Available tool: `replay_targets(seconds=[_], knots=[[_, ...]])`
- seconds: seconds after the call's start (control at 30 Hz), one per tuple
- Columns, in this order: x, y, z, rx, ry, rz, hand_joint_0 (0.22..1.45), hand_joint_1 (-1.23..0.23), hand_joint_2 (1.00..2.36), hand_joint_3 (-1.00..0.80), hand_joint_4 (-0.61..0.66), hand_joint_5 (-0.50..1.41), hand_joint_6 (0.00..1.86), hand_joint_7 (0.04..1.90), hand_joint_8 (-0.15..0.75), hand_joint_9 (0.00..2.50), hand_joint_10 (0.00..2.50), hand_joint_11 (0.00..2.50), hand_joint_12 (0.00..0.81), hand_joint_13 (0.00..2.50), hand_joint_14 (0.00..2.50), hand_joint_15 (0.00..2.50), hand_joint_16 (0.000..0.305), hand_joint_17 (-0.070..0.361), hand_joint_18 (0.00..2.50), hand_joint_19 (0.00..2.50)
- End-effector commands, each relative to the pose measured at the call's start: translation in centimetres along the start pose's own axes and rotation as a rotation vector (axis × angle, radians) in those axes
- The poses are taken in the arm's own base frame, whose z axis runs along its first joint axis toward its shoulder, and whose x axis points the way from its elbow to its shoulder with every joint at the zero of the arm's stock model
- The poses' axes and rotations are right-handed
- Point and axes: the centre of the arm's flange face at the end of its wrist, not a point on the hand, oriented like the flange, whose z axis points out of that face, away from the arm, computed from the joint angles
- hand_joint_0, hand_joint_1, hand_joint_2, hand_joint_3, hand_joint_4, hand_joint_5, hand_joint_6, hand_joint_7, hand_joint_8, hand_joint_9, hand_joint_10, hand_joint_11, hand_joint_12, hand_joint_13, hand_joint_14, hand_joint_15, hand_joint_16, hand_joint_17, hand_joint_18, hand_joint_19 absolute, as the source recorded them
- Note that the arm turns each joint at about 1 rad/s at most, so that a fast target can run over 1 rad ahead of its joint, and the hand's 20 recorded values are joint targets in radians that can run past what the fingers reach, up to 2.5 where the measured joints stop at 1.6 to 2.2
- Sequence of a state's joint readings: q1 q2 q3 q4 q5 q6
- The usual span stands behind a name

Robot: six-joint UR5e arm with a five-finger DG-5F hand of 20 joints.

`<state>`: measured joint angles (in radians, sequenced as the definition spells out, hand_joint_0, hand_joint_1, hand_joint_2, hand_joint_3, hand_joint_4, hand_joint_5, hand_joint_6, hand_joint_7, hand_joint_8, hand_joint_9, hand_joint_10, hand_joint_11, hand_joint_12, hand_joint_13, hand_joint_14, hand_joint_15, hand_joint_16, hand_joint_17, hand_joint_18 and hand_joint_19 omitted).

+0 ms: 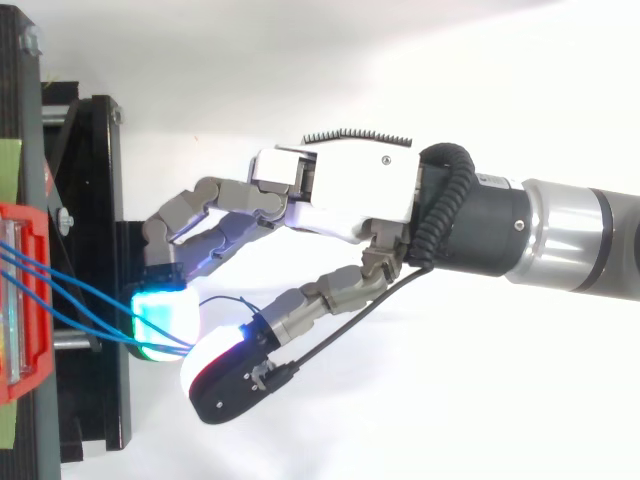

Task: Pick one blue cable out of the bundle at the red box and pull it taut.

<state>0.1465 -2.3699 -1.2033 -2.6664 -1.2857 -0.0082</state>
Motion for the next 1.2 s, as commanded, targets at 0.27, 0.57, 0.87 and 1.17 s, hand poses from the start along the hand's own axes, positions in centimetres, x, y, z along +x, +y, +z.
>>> replay_targets(seconds=[0.27, 0.57, 0.87, 1.17], knots=[[0.05, 0.05, 0.05, -0.004, -0.001, 0.0, 0.77, -0.91, 1.02, -0.28, -0.15, -0.18, 0.93, 1.22, 0.301, 0.8, 0.01, 0.48, 0.383, 0.67, 0.01, 0.22, 0.048, 0.107, 0.68, 0.27], [0.05, 0.03, 0.03, -0.002, -0.001, 0.0, 0.83, -0.92, 1.01, -0.43, -0.22, -0.2, 0.93, 1.19, 0.243, 0.72, 0.01, 0.42, 0.363, 0.62, 0.01, 0.2, 0.045, 0.101, 0.61, 0.24], [0.08, 0.05, 0.05, -0.004, 0.002, 0.0, 0.83, -0.93, 1.0, -0.44, -0.21, -0.21, 0.91, 1.05, 0.095, 0.54, 0.01, 0.31, 0.324, 0.35, 0.0, 0.02, 0.039, 0.088, 0.31, 0.0], [0.08, 0.05, 0.05, -0.004, 0.002, 0.0, 0.75, -1.0, 1.0, -0.5, -0.13, -0.26, 0.89, 0.92, 0.12, 0.42, 0.01, 0.28, 0.324, 0.3, 0.0, 0.0, 0.041, 0.092, 0.3, 0.0]])
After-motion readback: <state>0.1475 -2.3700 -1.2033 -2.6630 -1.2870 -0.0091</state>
